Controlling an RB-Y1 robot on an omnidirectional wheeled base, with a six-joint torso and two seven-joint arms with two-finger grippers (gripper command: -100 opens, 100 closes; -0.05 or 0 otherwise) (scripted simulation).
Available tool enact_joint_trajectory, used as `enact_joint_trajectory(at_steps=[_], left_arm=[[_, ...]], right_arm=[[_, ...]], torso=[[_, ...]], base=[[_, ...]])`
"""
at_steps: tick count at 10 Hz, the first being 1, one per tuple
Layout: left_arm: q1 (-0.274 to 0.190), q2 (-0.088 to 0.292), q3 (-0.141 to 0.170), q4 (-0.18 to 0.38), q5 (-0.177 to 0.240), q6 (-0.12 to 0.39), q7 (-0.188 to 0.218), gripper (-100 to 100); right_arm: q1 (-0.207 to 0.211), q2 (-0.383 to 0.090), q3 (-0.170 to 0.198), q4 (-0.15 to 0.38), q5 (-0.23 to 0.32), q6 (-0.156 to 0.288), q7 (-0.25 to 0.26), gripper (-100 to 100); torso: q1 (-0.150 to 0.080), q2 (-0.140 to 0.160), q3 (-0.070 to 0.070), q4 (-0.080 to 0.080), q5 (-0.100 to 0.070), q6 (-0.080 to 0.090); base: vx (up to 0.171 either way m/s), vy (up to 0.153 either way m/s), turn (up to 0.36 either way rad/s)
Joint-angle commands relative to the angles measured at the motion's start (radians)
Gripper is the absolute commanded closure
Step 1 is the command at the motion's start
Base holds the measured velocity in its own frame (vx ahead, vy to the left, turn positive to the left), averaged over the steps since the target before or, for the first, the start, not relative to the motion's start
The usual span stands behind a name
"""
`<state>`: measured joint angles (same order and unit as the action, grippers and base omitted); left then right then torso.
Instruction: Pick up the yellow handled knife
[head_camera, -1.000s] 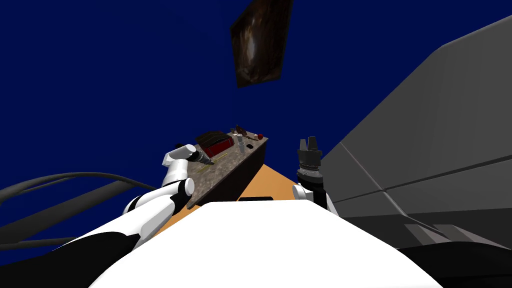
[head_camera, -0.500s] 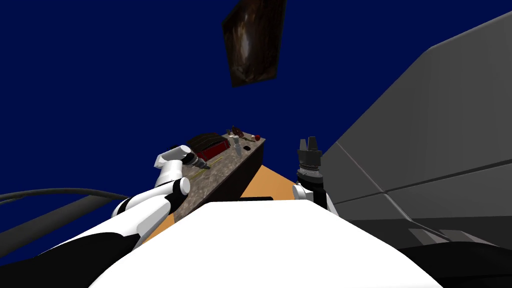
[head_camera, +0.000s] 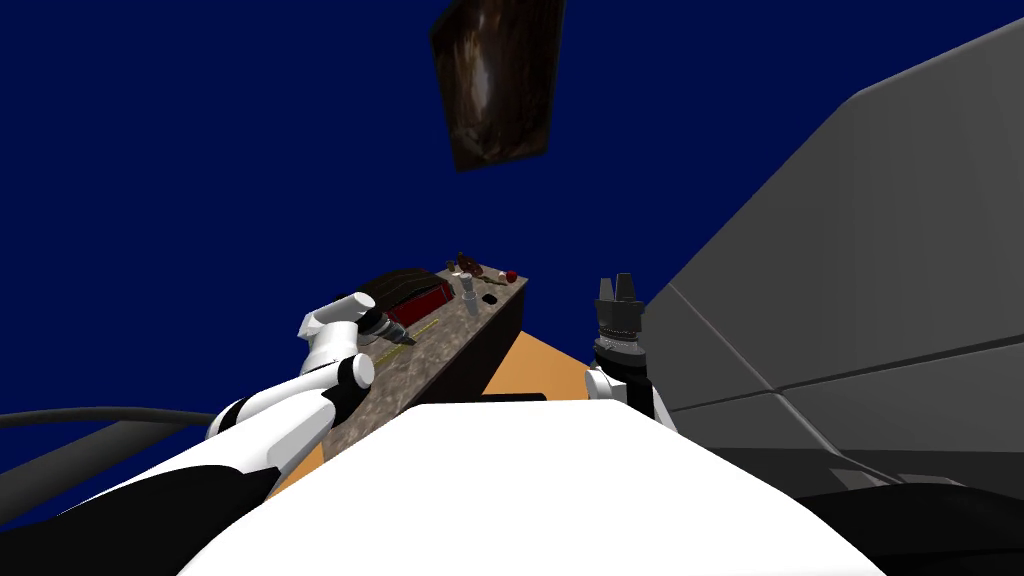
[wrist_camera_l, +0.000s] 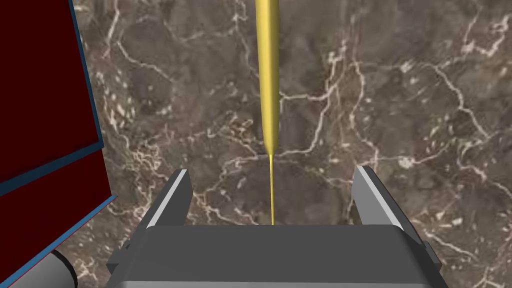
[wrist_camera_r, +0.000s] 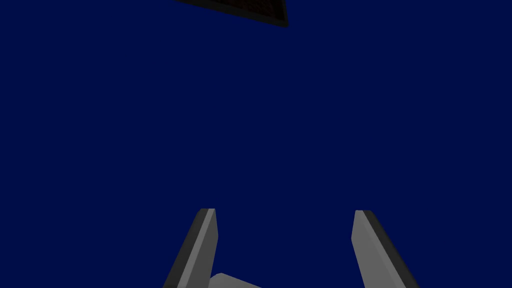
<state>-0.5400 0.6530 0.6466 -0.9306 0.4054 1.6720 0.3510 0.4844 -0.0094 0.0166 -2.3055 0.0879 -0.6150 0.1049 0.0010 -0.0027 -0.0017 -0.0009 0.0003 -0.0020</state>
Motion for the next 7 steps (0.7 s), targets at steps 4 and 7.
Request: enact_joint_trajectory(at_steps=[4, 7], left_arm=[[-0.114, -0.054, -0.108, 0.131, 0.004, -0.1, 0.085, -100], [-0.182, -0.09, -0.189, 0.199, 0.006, -0.162, 0.152, -100]], right_arm=[[0.0, 0.0, 0.0, 0.0, 0.0, 0.0, 0.0, 0], [0.0, 0.0, 0.0, 0.0, 0.0, 0.0, 0.0, 0]], torso=[[0.006, 0.005, 0.003, 0.001, 0.001, 0.0], [0.003, 0.006, 0.004, 0.001, 0.001, 0.0]], base=[[-0.058, 0.078, 0.027], [-0.069, 0.055, -0.055]])
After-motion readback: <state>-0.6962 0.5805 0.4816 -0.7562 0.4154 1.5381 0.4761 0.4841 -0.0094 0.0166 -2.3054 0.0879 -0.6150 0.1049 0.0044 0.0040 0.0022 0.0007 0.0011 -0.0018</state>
